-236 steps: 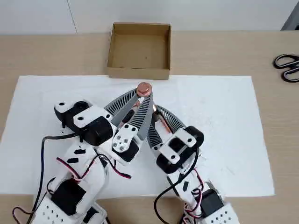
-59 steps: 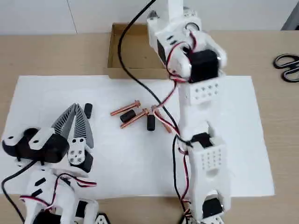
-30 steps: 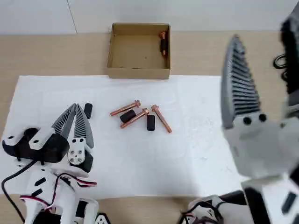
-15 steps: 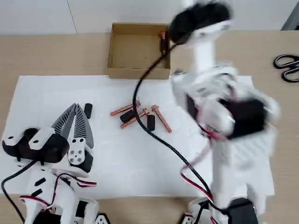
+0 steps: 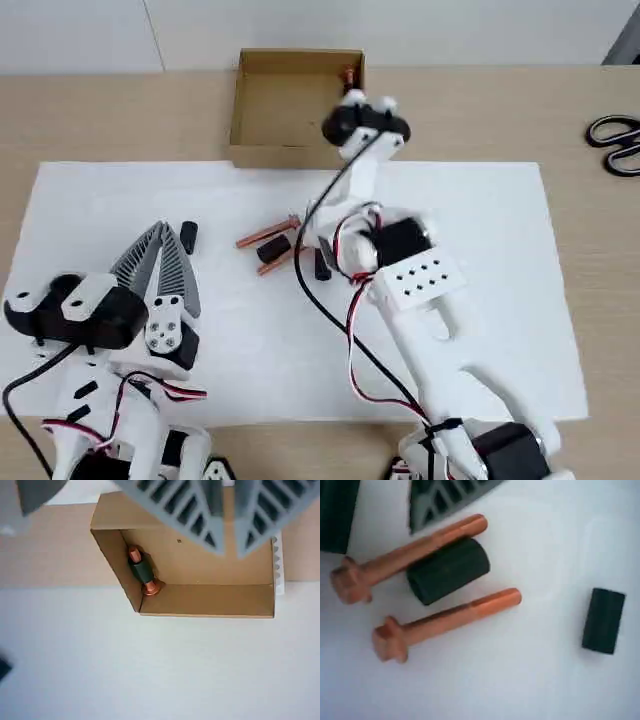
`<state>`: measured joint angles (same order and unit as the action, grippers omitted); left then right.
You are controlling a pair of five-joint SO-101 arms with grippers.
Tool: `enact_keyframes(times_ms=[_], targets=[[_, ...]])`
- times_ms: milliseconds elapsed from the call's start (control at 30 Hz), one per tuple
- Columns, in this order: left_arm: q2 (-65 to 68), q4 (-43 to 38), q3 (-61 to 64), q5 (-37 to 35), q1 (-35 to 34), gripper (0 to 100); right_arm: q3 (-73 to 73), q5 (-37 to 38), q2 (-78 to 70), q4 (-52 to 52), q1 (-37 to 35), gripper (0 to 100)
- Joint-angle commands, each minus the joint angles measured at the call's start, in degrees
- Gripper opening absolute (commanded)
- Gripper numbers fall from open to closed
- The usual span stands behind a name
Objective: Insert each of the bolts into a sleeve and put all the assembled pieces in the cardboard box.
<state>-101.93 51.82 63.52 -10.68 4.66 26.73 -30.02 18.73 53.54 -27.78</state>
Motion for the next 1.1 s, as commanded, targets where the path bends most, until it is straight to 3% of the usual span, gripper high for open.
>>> enact_keyframes(times_ms=[0,300,900,1067], targets=[[-0.26,-1.05,0.04,0.00,-0.26,1,3.69,-3.08,1.01,-5.85,-1.45,23.0],[-0.26,-0.97,0.04,-0.09,-0.26,1,4.31,-7.56,-2.86,-5.76,-4.79,23.0],[-0.26,-0.97,0.04,-0.09,-0.26,1,-2.55,-7.21,-20.00,-4.70,-4.44,22.8],[-0.26,-0.97,0.04,-0.09,-0.26,1,-5.45,-7.21,-24.48,-4.70,-4.44,9.9]])
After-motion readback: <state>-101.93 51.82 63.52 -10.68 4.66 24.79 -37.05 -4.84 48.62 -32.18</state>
